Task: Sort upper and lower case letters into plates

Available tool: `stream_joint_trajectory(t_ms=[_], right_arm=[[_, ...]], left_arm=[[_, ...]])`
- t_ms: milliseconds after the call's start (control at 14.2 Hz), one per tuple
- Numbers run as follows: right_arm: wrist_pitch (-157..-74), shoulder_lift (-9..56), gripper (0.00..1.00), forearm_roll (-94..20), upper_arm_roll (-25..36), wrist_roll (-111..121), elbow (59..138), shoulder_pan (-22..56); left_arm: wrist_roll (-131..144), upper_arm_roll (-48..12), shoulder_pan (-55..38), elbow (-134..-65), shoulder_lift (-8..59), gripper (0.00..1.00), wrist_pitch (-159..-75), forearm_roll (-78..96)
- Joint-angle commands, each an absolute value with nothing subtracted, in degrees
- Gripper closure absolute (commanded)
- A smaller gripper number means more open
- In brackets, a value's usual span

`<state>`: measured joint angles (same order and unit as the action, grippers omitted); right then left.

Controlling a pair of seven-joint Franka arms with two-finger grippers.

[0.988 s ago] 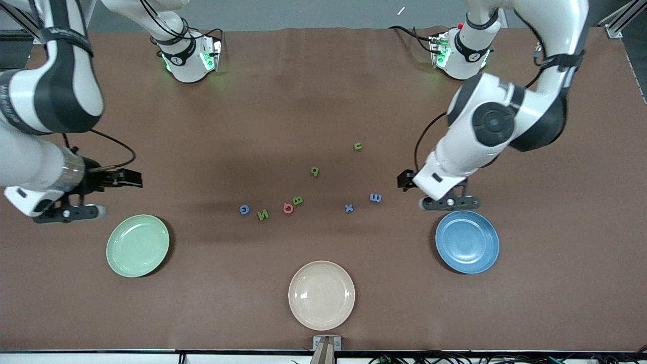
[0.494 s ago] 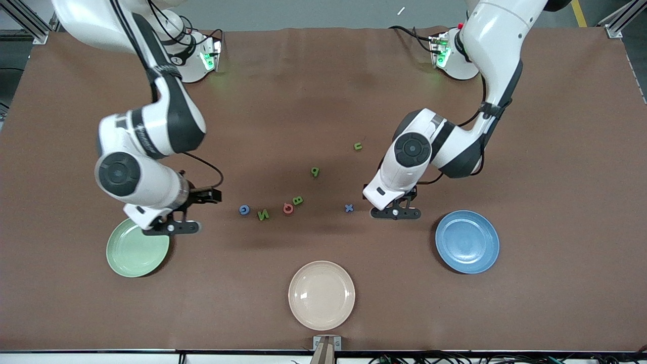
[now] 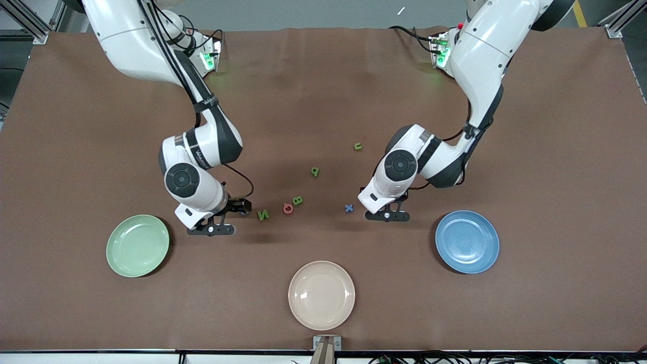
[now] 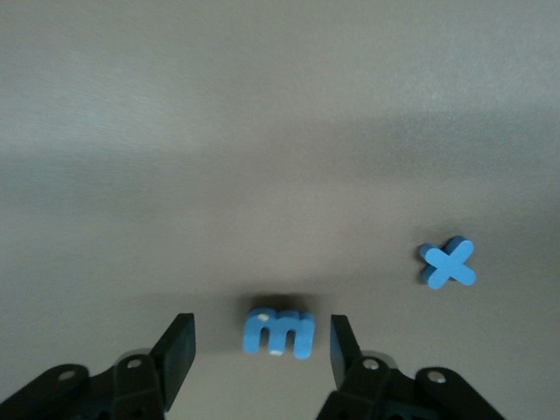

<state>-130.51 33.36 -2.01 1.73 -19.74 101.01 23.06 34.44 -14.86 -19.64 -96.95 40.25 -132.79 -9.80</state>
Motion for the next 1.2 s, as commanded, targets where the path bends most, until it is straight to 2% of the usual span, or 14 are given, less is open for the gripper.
stream_joint_trajectory(t_ms=[0,212,353,424,565,635,706,776,918,1129], right_arm=[[-135.95,32.87,0.0,-3.6,2.2,-20.48,105.72,24.69],[-140.26,34.18,0.01,-3.69,2.2,-21.88,107.92,25.66],[-140.89,34.54,0.03,-3.69,2.28,-23.02,108.11,27.33],[-141.06,34.63,0.03,-3.6,2.29,-23.11,108.11,27.59],[-141.33,34.8,0.05,-3.43,2.37,-23.03,108.11,27.6],[-141.68,35.07,0.07,-3.17,2.37,-22.94,108.02,27.6],[-141.77,35.07,0.07,-2.9,2.37,-22.77,108.02,27.34],[-141.85,35.07,0.08,-2.81,2.37,-22.42,108.02,26.9],[-143.43,35.42,0.08,-2.46,2.55,-22.24,107.93,26.63],[-144.75,36.21,0.1,-2.46,2.72,-22.24,107.93,26.54]], left_arm=[[34.72,-14.85,-19.69,-99.14,40.34,0.3,-136.66,-10.9],[34.8,-14.94,-19.95,-99.4,40.78,0.36,-136.85,-10.9],[34.8,-14.94,-20.13,-100.19,40.78,0.37,-136.85,-10.9],[34.8,-14.94,-20.04,-100.89,40.52,0.41,-136.85,-10.99],[34.8,-14.94,-20.13,-101.43,40.69,0.53,-136.85,-10.99],[34.72,-14.85,-20.13,-101.43,40.78,0.62,-136.85,-10.99],[34.72,-14.85,-20.04,-101.43,40.61,0.85,-136.76,-10.99],[34.72,-14.85,-19.87,-101.34,40.43,0.94,-136.76,-10.9],[34.89,-14.59,-18.9,-100.55,39.64,0.98,-136.76,-10.81],[34.28,-13.36,-14.87,-99.93,34.21,0.99,-135.88,-10.9]])
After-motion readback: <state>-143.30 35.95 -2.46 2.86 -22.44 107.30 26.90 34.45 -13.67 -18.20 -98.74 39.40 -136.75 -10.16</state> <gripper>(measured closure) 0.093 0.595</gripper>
